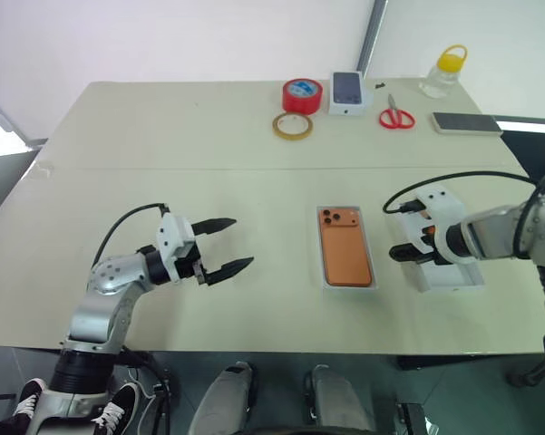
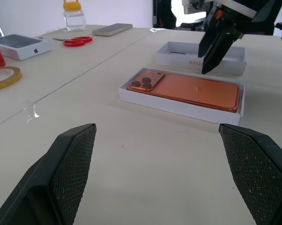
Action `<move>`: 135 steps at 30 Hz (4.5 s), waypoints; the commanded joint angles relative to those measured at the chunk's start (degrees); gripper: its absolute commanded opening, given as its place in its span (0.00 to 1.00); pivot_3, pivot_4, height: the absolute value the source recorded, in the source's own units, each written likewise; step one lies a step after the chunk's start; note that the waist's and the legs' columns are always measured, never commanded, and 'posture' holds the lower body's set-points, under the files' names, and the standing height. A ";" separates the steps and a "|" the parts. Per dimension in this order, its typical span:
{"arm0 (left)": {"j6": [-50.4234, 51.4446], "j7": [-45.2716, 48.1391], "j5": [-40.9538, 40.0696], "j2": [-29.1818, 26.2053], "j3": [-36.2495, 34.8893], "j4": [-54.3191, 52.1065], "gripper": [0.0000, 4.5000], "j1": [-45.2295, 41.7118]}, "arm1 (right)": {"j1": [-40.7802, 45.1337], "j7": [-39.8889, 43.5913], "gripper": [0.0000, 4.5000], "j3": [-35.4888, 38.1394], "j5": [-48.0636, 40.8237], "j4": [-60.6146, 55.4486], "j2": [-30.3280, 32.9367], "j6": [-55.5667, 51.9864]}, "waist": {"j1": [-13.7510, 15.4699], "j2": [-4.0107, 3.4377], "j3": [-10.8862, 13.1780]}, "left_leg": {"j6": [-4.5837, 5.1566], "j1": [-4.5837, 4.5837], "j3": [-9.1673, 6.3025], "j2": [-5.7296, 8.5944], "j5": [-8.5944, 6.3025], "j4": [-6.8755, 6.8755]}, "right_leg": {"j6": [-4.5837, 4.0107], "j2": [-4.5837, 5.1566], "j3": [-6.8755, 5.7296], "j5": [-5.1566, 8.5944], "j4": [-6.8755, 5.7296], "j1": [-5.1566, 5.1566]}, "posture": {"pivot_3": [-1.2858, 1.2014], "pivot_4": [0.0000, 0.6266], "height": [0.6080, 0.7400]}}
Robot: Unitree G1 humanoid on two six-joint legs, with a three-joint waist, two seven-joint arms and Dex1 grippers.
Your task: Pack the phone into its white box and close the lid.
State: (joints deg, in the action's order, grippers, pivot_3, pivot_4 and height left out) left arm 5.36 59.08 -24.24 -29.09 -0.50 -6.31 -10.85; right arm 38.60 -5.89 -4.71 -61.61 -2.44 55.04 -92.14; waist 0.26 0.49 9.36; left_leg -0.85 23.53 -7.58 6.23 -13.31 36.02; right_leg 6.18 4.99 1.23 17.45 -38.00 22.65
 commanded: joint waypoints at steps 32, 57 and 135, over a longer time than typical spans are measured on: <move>0.51 -2.31 -0.06 0.26 1.17 -1.14 1.00 -1.23 | 7.25 -23.92 0.02 14.87 -0.96 8.16 -15.20 0.33 | -1.10 -0.02 0.03 | 0.03 -0.04 0.02 -0.06 0.00 0.00 | -0.04 -0.11 0.04 -0.02 0.00 -0.01 | 0.52 0.24 1.00; 6.43 -8.46 -3.15 1.65 -1.47 -3.00 1.00 -3.64 | -5.01 -24.37 0.02 22.00 -47.31 -9.29 -41.18 24.80 | -1.43 -0.26 0.17 | 0.01 -0.01 -0.01 -0.09 0.01 -0.09 | -0.05 -0.15 0.13 -0.04 -0.11 0.13 | 0.52 0.24 1.00; 2.90 -19.55 15.52 22.55 10.93 30.46 0.00 -22.12 | -24.46 29.55 0.01 2.64 35.83 -12.21 -9.79 58.33 | 0.49 0.02 0.38 | 0.02 -0.03 0.01 -0.03 -0.01 0.09 | 0.03 -0.23 -0.01 -0.01 0.01 -0.06 | 0.52 0.24 1.00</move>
State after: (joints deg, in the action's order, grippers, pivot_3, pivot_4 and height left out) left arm 8.38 38.87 -9.27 -7.04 9.72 24.23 -31.53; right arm 14.29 23.24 -3.86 -26.87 -12.02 45.50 -34.18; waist 0.75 0.50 9.74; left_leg -0.83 23.51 -7.57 6.19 -13.32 36.11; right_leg 6.22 4.77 1.22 17.44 -37.99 22.58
